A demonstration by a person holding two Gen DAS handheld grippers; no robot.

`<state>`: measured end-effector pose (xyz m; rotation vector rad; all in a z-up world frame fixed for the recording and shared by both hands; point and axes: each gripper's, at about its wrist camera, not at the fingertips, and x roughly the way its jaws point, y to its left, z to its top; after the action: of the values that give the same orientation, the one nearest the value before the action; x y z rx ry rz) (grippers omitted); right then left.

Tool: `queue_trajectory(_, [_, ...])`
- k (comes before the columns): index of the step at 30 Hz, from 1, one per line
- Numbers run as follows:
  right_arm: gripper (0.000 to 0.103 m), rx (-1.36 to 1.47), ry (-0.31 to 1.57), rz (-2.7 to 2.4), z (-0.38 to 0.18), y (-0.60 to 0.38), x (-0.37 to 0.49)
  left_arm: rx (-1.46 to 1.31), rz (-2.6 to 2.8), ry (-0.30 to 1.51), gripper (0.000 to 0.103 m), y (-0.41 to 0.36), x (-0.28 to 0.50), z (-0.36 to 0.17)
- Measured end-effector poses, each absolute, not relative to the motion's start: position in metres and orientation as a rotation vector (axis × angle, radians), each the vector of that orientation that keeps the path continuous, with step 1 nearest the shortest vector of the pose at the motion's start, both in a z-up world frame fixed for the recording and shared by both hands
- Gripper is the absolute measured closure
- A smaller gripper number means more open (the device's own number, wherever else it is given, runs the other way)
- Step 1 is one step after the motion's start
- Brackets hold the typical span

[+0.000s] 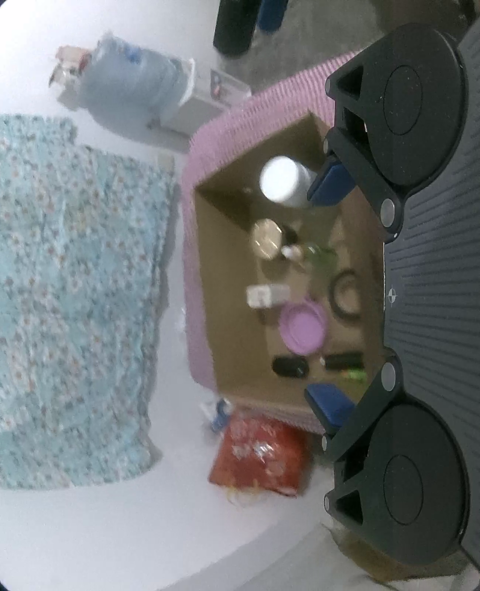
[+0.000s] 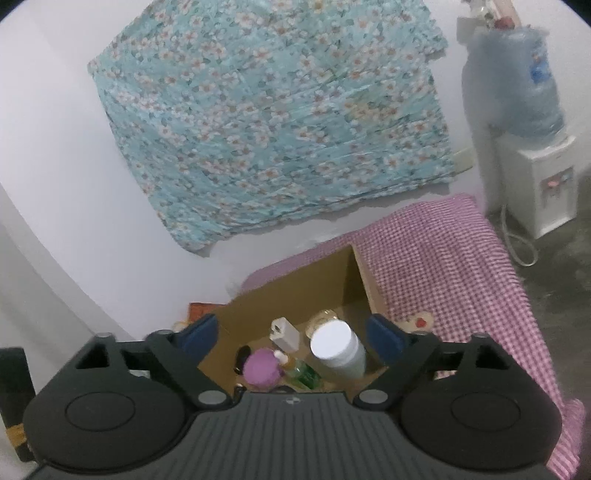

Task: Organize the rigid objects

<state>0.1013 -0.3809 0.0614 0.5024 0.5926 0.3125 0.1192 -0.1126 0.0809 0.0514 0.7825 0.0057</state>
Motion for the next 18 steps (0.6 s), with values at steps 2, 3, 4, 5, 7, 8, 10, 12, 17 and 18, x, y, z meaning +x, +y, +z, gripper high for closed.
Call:
queue_trajectory(2, [0.003,0.452,0.588,0.281,0.065,-0.371,0.091,0.065,-0.015,0.794,0.0,-0.11,0.116,0.08])
queue_trajectory(3, [0.001,0.429,0.588,0.266,0.067,-0.366,0.086,0.071,-0.015,0.793,0.0,-0.11,0.112,0.079])
queue_trajectory(4, [0.0,0.405,0.589,0.25,0.068,-0.361,0.081,0.072,-0.008,0.793,0.0,-0.109,0.109,0.078])
queue_trajectory(5, [0.0,0.384,0.591,0.236,0.069,-0.356,0.077,0.07,-0.003,0.793,0.0,-0.107,0.105,0.077])
queue_trajectory(7, [0.0,0.352,0.6,0.208,0.07,-0.348,0.071,0.059,-0.002,0.796,0.0,-0.103,0.101,0.077])
queue_trajectory(8, [0.0,0.339,0.605,0.196,0.071,-0.344,0.068,0.05,-0.003,0.8,0.0,-0.101,0.1,0.077])
queue_trajectory(10, [0.0,0.305,0.619,0.171,0.071,-0.337,0.065,0.03,-0.005,0.804,0.0,-0.096,0.095,0.077])
queue_trajectory(12, [0.0,0.269,0.634,0.15,0.071,-0.33,0.063,0.017,-0.005,0.811,0.0,-0.091,0.092,0.077])
queue_trajectory(17, [0.0,0.185,0.656,0.105,0.069,-0.312,0.06,0.007,0.019,0.815,0.0,-0.079,0.09,0.078])
queue_trajectory(18, [0.0,0.175,0.659,0.102,0.07,-0.309,0.06,0.001,0.023,0.816,0.0,-0.077,0.091,0.078])
